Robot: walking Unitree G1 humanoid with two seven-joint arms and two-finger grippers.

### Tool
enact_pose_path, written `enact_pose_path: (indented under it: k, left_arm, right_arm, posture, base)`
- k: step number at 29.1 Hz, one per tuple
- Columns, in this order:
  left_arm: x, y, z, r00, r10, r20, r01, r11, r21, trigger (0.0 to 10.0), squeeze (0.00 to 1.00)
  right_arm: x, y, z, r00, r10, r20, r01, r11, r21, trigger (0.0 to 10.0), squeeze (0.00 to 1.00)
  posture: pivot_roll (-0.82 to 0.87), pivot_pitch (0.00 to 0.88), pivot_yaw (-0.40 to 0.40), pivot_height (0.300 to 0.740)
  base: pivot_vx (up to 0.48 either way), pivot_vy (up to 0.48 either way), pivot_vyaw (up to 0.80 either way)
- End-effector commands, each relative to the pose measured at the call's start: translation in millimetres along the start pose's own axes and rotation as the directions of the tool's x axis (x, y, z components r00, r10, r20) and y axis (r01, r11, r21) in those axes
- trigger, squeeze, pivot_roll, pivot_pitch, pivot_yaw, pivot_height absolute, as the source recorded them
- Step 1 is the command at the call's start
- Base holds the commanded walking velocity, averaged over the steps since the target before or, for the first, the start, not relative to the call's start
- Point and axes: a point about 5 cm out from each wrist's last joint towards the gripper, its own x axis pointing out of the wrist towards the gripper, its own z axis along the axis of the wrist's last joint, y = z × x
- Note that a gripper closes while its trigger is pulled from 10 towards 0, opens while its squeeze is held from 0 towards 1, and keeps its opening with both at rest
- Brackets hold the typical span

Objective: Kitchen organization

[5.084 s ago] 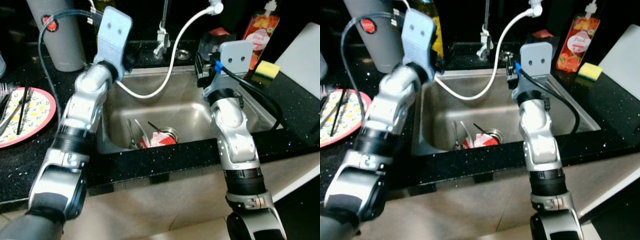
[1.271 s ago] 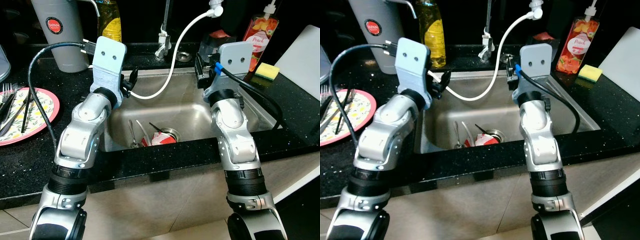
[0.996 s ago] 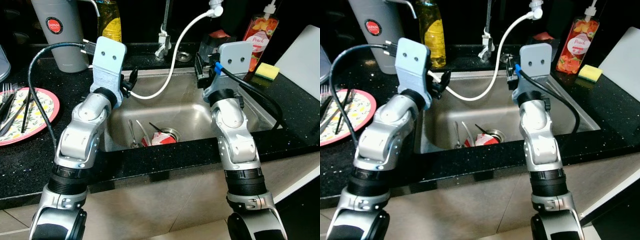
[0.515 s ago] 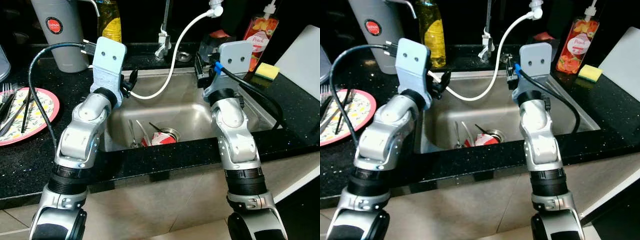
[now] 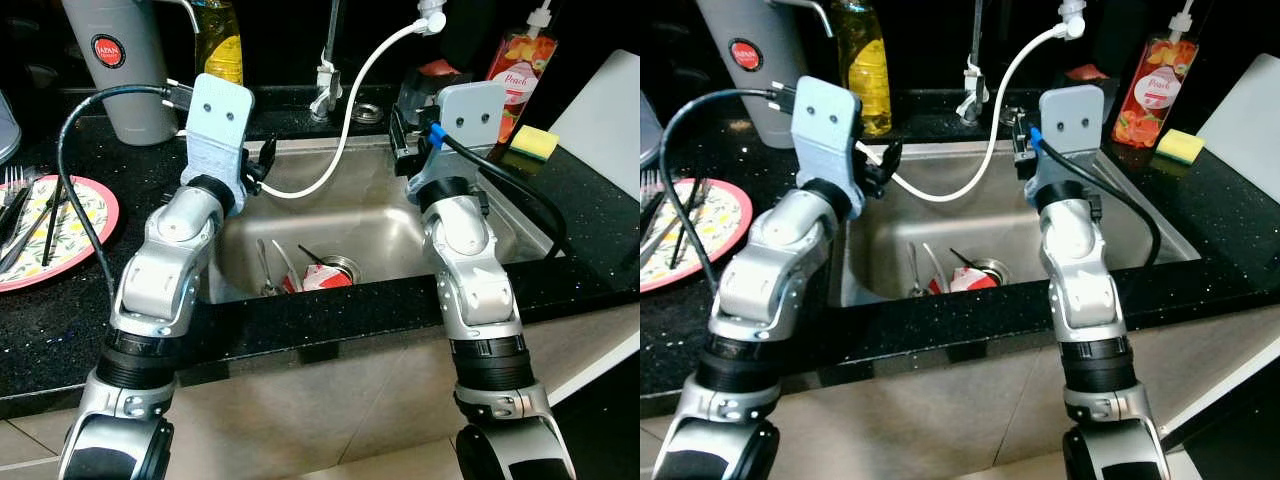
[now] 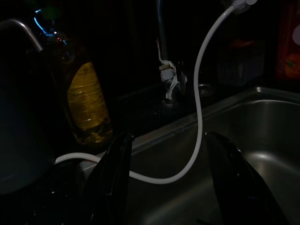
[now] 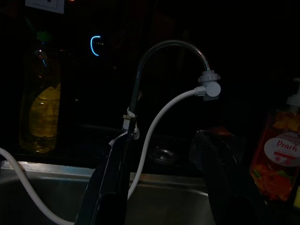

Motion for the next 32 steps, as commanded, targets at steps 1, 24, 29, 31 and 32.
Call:
enact_pose_path:
  k: [1,24,29,31,32]
  left_arm:
    - [-0.3,-4.3,-5.7,1.000,-0.022,-0.010,0.022,1.000,0.013,10.0,0.00]
    - [5.6,3.5,-12.0,0.999,0.023,-0.040,-0.022,0.999,0.031,10.0,0.00]
    - [7.1,0.2,-11.1,0.999,0.018,-0.036,-0.017,1.000,0.024,10.0,0.00]
    - [6.6,0.7,-11.6,0.999,0.019,-0.038,-0.018,1.000,0.023,10.0,0.00]
    - [6.2,1.3,-12.1,0.999,0.022,-0.040,-0.021,1.000,0.023,10.0,0.00]
  right_arm:
    - [-1.2,-2.4,0.1,1.000,-0.017,-0.004,0.017,1.000,-0.005,10.0,0.00]
    - [-6.2,-2.7,-1.1,0.999,-0.040,-0.011,0.040,0.999,-0.002,10.0,0.00]
    - [-6.9,-6.3,-2.5,0.999,-0.047,-0.018,0.047,0.999,-0.011,10.0,0.00]
    - [-7.1,-5.9,-2.7,0.999,-0.046,-0.019,0.046,0.999,-0.011,10.0,0.00]
    - [-7.3,-5.3,-3.1,0.999,-0.045,-0.021,0.045,0.999,-0.011,10.0,0.00]
  posture:
    - [0.05,0.000,-0.029,0.740]
    - [0.03,0.000,-0.004,0.740]
    - [0.03,0.000,-0.004,0.740]
    - [0.03,0.000,-0.005,0.740]
    - [0.03,0.000,-0.005,0.740]
  base:
    - [0.000,0.000,0.00]
    - [0.000,0.000,0.00]
    - [0.000,0.000,0.00]
    - [0.000,0.000,0.00]
    - [0.000,0.000,0.00]
